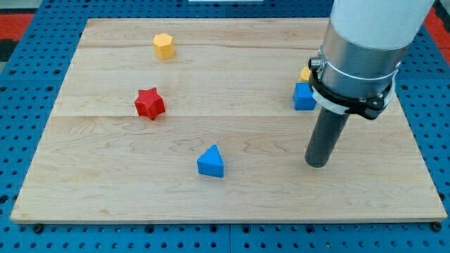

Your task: Move the blue triangle into the blue cube

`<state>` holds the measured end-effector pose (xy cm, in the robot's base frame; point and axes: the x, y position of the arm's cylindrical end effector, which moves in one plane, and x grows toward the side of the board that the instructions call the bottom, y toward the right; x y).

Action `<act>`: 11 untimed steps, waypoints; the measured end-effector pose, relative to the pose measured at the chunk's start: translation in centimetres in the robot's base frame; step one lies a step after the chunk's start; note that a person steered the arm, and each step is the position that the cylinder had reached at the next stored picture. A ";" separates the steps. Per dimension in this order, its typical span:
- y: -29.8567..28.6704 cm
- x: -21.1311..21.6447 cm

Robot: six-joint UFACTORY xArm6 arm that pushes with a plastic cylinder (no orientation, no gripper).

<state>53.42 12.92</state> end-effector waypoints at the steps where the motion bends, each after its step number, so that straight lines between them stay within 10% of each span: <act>1: 0.0 0.0; 6: -19.0 2.8; 11: -12.1 -3.1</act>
<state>50.34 0.81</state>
